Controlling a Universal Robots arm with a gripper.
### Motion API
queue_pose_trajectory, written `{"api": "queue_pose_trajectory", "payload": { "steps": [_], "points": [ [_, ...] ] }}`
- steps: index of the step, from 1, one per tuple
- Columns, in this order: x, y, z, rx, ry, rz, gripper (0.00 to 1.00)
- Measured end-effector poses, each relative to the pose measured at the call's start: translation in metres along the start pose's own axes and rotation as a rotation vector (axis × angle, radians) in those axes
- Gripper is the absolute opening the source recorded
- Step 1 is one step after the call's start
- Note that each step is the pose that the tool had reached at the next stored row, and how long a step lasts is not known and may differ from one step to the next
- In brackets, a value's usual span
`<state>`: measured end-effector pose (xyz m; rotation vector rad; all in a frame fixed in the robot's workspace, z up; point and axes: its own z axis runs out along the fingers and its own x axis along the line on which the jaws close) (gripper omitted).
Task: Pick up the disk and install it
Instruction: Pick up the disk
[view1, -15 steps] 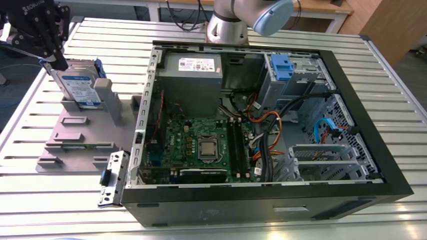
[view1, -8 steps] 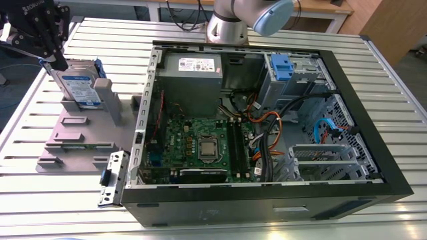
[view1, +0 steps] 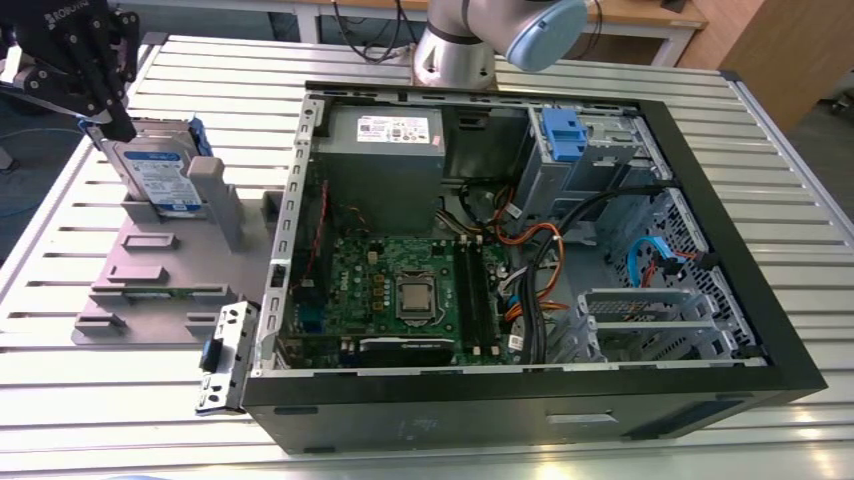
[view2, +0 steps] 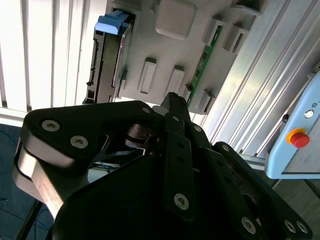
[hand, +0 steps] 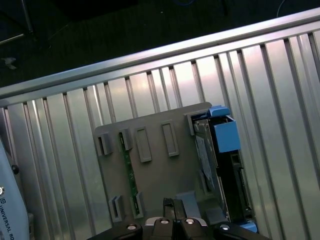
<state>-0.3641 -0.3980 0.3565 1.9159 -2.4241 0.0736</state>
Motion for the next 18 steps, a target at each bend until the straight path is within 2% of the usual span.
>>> {"api": "queue_pose_trajectory", "payload": {
  "steps": [18],
  "points": [
    [0.0000,0.0000,0.0000,0.0014,0.0033,-0.009,0.11]
  ]
}}
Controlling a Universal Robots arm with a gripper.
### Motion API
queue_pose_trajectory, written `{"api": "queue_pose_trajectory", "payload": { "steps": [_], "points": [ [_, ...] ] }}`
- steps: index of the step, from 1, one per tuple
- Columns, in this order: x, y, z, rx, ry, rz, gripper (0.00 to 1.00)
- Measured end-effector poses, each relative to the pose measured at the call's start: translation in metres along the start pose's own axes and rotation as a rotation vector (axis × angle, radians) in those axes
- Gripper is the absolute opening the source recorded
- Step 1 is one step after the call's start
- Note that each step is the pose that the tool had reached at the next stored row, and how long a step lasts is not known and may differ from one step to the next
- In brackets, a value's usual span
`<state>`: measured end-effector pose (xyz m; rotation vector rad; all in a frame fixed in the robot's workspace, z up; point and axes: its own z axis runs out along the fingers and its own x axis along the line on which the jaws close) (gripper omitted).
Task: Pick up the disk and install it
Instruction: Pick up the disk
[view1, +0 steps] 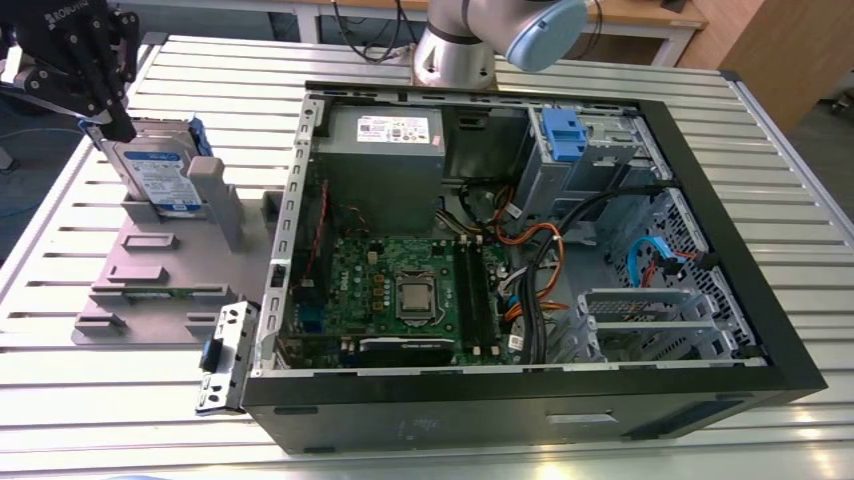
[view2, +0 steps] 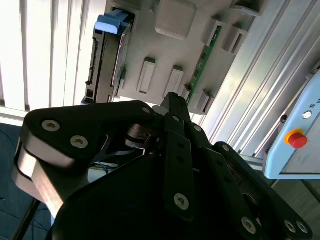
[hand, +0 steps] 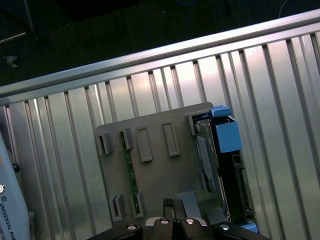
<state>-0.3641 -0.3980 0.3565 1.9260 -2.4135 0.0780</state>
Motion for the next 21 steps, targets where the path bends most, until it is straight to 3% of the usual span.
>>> {"api": "queue_pose_trajectory", "payload": {
  "steps": [21],
  "points": [
    [0.0000,0.0000,0.0000,0.0018,0.0044,-0.010,0.11]
  ]
}}
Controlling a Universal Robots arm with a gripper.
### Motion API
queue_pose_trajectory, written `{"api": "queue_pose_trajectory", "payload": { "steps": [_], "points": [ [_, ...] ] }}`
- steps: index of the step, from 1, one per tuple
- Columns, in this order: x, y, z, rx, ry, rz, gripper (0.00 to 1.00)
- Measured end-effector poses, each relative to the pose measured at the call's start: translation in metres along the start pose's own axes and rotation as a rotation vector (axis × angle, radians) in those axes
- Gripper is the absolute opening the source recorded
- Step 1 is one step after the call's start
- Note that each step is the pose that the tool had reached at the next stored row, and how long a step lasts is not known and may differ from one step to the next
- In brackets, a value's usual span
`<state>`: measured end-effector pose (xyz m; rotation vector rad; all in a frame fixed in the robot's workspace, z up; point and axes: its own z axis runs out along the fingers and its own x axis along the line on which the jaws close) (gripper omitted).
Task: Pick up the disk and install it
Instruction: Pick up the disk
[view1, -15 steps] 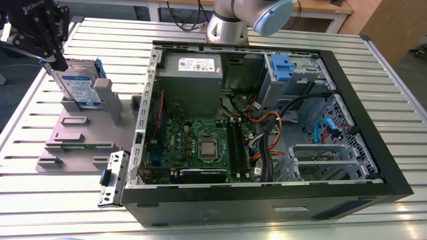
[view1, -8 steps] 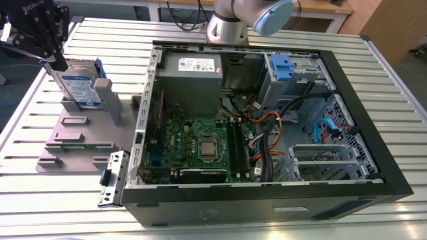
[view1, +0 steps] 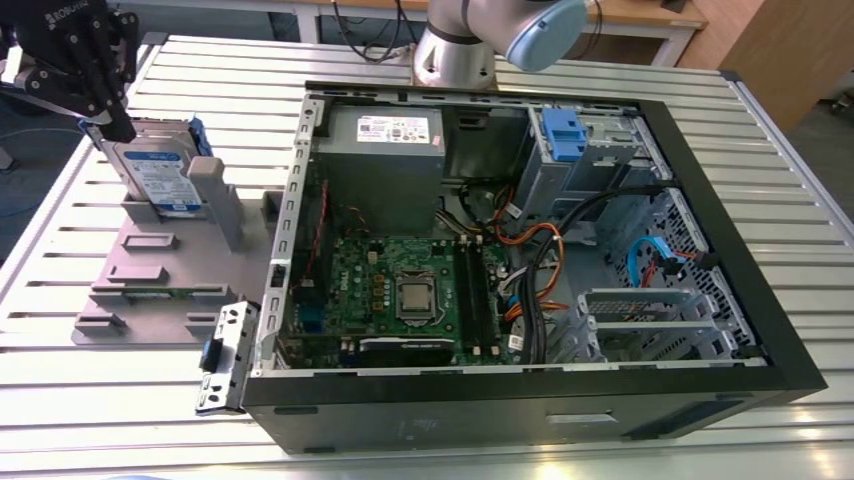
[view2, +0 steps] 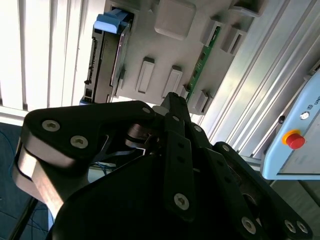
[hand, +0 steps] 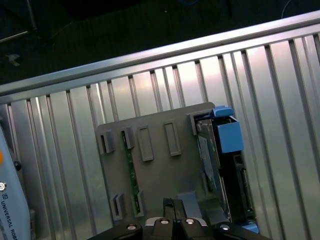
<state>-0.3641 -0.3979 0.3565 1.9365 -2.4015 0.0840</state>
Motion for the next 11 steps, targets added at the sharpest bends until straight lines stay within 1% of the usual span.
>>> {"api": "queue_pose_trajectory", "payload": {
  "steps": [11],
  "points": [
    [0.0000,0.0000,0.0000,0.0010,0.0027,-0.005,0.11]
  ]
}}
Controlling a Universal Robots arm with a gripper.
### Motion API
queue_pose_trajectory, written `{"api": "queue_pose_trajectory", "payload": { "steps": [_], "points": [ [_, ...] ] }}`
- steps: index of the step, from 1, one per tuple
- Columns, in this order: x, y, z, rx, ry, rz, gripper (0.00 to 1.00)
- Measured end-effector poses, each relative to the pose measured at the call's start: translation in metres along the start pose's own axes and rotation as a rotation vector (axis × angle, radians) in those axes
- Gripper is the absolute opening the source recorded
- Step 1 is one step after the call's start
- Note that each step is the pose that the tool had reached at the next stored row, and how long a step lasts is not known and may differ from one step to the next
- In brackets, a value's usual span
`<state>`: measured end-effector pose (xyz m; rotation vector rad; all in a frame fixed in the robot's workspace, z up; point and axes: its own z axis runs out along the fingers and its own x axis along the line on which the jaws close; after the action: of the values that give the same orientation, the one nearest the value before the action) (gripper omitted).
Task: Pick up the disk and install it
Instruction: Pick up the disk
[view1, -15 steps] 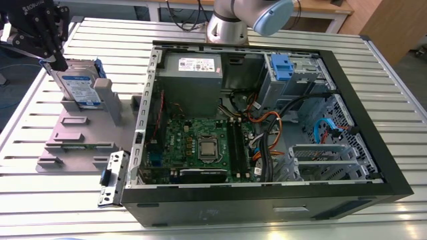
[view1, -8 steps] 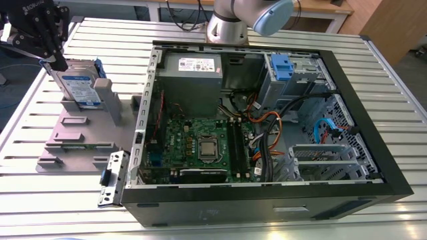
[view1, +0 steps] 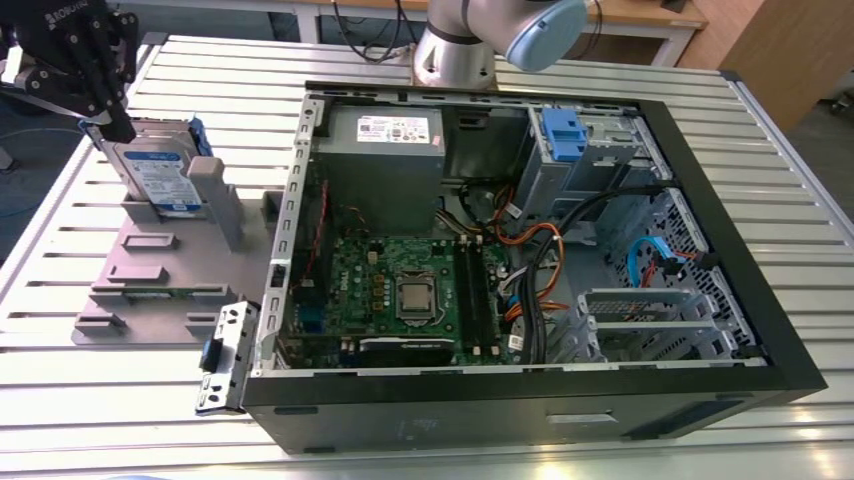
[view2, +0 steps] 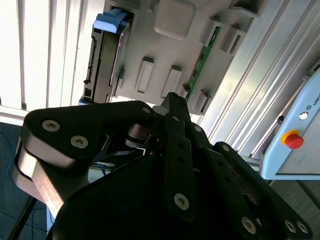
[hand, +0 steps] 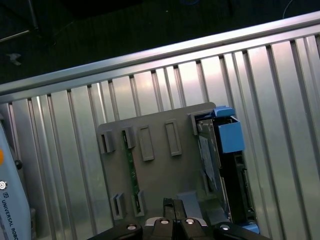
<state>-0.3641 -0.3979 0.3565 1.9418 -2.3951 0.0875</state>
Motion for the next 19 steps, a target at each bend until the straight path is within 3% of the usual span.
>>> {"api": "queue_pose_trajectory", "payload": {
  "steps": [19],
  "points": [
    [0.0000,0.0000,0.0000,0.0020,0.0056,-0.010,0.11]
  ]
}}
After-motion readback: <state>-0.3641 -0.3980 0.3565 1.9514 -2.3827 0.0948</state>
